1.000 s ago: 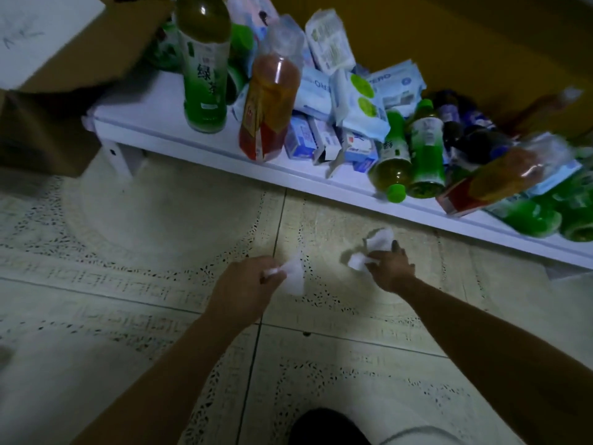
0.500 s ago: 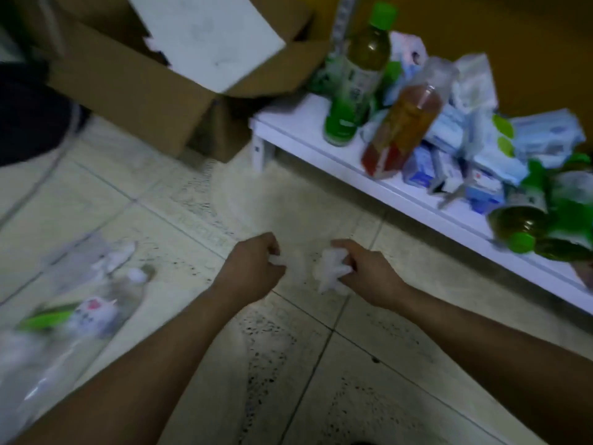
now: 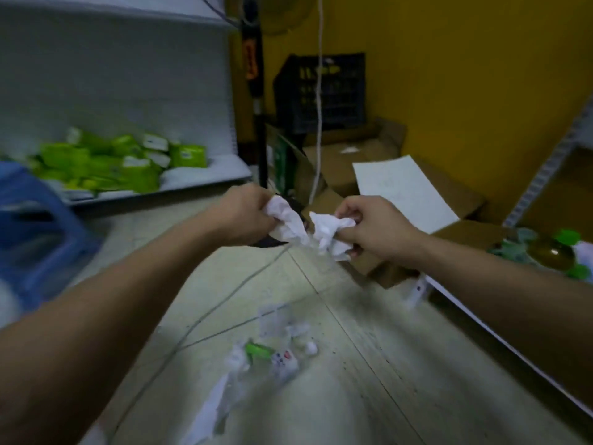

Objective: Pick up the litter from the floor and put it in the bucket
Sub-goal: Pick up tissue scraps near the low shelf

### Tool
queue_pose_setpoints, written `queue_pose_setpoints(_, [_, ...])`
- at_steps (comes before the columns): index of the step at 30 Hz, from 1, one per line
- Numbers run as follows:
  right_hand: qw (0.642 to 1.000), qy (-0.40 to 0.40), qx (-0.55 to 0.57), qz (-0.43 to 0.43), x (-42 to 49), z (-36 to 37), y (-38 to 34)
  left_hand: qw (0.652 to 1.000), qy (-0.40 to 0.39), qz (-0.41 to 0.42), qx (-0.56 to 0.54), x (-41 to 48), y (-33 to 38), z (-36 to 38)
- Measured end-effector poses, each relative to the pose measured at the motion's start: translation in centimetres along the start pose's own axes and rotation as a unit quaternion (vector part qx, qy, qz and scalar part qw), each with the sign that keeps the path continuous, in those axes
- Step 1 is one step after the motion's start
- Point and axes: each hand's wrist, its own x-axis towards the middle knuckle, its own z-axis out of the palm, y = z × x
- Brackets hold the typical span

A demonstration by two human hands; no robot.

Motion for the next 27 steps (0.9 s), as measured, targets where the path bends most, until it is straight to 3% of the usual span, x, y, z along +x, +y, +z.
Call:
queue_pose_setpoints(5, [0.983,-0.057,0.168,-0.035,2.8,9.5,-10.3,0.989,0.031,-0.121,0.073,-7.5,-7.4,-8.3])
queue_pose_setpoints(13, [0.919,-0.164,0.306,-0.185,2.1,21.3,-23.5,0.937,0.060,-0.249,0.239,-22.3,-14.5,-20.0])
queue_pose_setpoints(15, [0.923,-0.184,0.257,-0.221,1.5,23.1,-26.0,0.928,0.077,-0.280,0.233,-25.9,-15.9,-20.9])
queue_pose_setpoints(18, [0.933,-0.225,0.062,-0.275,0.8,24.9,-28.2,0.918,0.053,-0.336,0.205,-30.2,-18.4,-19.9])
queue_pose_setpoints(21, [0.893,-0.285,-0.136,-0.320,1.1,25.6,-29.2,0.915,0.037,-0.368,0.163,-32.0,-20.1,-18.3])
queue_pose_setpoints(23, [0.870,-0.274,-0.215,-0.349,1.8,25.5,-29.4,0.923,0.082,-0.342,0.158,-31.1,-20.4,-17.1])
queue_pose_setpoints(27, [0.873,-0.226,-0.265,-0.342,4.4,23.3,-27.4,0.930,0.173,-0.267,0.186,-26.3,-18.9,-14.6])
